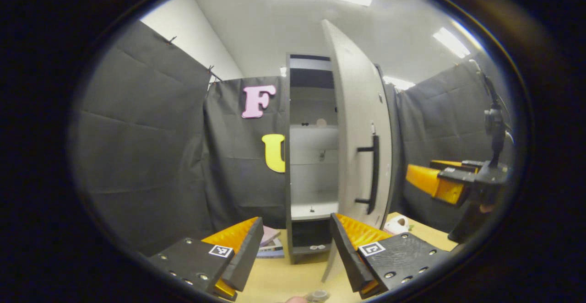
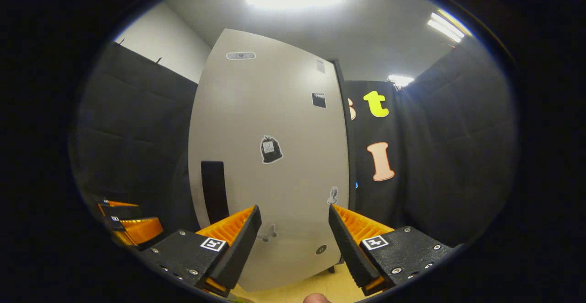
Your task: Open the cabinet door with the right hand, grasp the bottle in the cabinet with the left hand and place it on the coaster, then close the cabinet door with the right hand.
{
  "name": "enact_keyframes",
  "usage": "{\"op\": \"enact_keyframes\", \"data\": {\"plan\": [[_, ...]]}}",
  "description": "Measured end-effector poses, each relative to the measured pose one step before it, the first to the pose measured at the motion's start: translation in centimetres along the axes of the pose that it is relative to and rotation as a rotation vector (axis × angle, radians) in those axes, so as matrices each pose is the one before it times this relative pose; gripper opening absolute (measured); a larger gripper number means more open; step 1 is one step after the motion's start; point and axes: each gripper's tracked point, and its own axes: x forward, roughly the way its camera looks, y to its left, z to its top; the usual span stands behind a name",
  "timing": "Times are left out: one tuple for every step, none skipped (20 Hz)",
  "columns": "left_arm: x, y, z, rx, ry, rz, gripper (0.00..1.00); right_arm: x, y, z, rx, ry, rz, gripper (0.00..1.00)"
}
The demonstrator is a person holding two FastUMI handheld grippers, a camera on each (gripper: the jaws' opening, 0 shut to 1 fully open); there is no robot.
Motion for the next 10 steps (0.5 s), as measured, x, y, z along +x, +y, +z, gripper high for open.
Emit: {"op": "enact_keyframes", "data": {"plan": [[0.060, -0.473, 0.181, 0.00089, -0.00602, -0.01201, 0.88, -0.117, -0.343, -0.856, 0.01292, 0.02923, 0.00042, 0.92], [0.145, -0.453, 0.300, -0.00006, -0.01201, -0.01379, 0.88, -0.116, -0.196, -0.320, 0.01785, 0.01358, -0.00130, 0.92], [0.377, -0.533, 0.364, -0.00751, -0.01813, -0.01883, 0.88, 0.002, -0.612, -0.208, 0.01162, 0.01054, -0.01681, 0.92], [0.231, -0.457, 0.037, 0.00004, -0.00067, -0.00763, 0.83, -0.033, -0.465, -0.259, 0.01176, 0.01365, -0.01067, 0.92], [0.068, 0.154, -0.235, 0.01395, 0.01181, 0.01100, 0.88, 0.304, 0.001, -0.426, 0.01172, 0.01775, 0.00294, 0.92], [-0.204, 0.396, -0.169, 0.01917, 0.01049, 0.01610, 0.88, 0.241, -0.112, -0.228, 0.01050, 0.01285, 0.00306, 0.92], [0.056, 0.224, -0.155, 0.01354, 0.00668, 0.00566, 0.80, 0.071, -0.405, -0.070, 0.00989, 0.00726, -0.00458, 0.92], [0.054, -0.190, -0.060, 0.00591, 0.00582, -0.00144, 0.84, 0.211, -0.436, 0.090, 0.01094, 0.00335, -0.00202, 0.92], [0.010, -0.051, -0.005, 0.00166, -0.00108, 0.00100, 0.84, 0.108, -0.435, -0.015, 0.00794, 0.00455, -0.00051, 0.92], [0.155, 0.190, -0.105, 0.00722, 0.00502, 0.01632, 0.84, 0.005, -0.523, -0.060, -0.00031, 0.00567, -0.00498, 0.92]]}}
